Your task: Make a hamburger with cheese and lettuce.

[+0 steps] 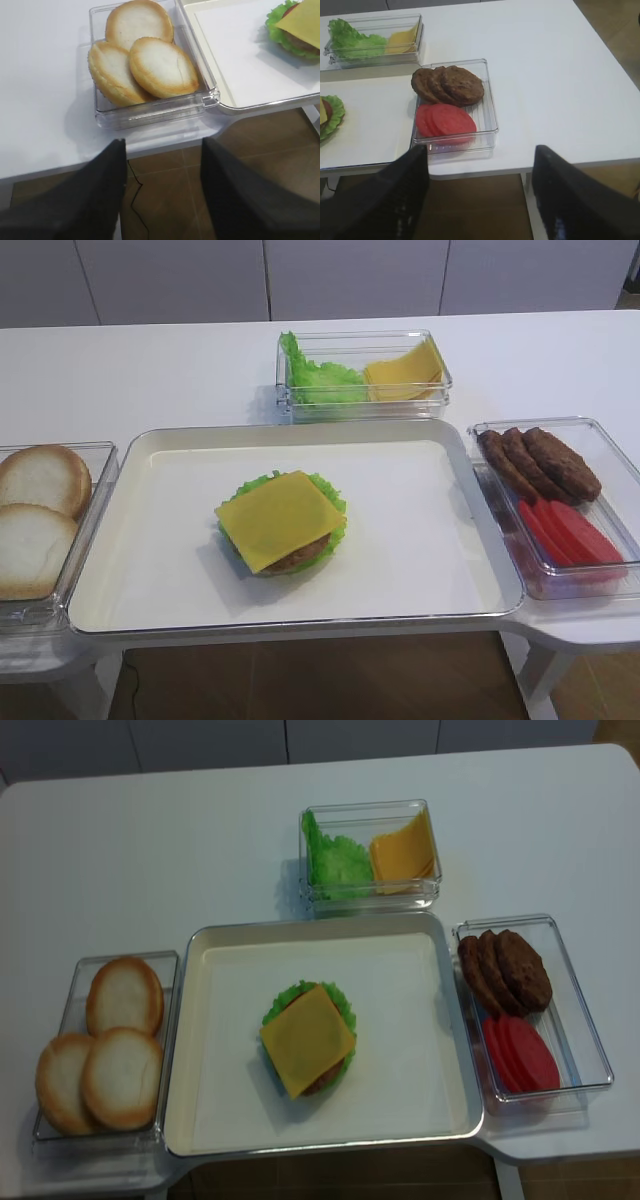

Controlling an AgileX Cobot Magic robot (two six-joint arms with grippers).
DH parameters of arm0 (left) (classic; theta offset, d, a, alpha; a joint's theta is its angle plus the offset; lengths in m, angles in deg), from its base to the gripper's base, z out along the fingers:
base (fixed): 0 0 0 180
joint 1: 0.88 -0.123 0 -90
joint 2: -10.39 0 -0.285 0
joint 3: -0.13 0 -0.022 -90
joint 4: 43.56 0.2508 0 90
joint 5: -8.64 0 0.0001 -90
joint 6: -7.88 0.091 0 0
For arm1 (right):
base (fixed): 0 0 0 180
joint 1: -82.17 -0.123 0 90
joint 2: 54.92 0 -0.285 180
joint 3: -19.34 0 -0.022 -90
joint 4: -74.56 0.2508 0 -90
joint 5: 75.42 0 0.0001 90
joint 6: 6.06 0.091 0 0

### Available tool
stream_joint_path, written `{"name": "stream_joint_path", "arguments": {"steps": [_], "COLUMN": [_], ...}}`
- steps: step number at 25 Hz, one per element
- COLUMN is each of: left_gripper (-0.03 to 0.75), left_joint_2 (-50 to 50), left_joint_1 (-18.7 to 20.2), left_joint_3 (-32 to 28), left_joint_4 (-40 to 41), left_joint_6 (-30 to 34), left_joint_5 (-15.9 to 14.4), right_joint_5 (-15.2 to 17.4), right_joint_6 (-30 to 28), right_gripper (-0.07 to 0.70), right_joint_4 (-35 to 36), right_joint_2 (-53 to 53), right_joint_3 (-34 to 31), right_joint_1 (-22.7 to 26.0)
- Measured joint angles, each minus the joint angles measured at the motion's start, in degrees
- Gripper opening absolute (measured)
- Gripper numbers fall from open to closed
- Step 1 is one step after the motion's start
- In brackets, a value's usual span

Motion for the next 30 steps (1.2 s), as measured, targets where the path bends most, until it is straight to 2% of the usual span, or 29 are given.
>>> {"name": "stream_joint_path", "arguments": {"steps": [7, 12, 15, 22, 30], "left_gripper": [0.360, 0.360, 0.360, 0.360, 0.360], "left_joint_2": [0.0, 0.0, 0.0, 0.0, 0.0], "left_joint_1": [0.0, 0.0, 0.0, 0.0, 0.0], "left_joint_3": [0.0, 0.0, 0.0, 0.0, 0.0], "left_joint_4": [0.0, 0.0, 0.0, 0.0, 0.0], "left_joint_6": [0.0, 0.0, 0.0, 0.0, 0.0], "left_joint_5": [0.0, 0.0, 0.0, 0.0, 0.0], "right_joint_5": [0.2, -5.7, -7.9, -8.8, -8.8], "right_joint_6": [-0.4, -1.0, -1.0, -1.1, -2.5], "right_gripper": [0.489, 0.489, 0.489, 0.489, 0.489], "right_joint_4": [0.6, 1.5, 1.6, 1.6, -0.3], "right_joint_2": [-3.7, -3.7, -3.7, -3.7, -3.7], "right_joint_3": [-8.6, -12.7, -14.1, -17.2, -17.3], "right_joint_1": [0.0, 0.0, 0.0, 0.0, 0.0]}}
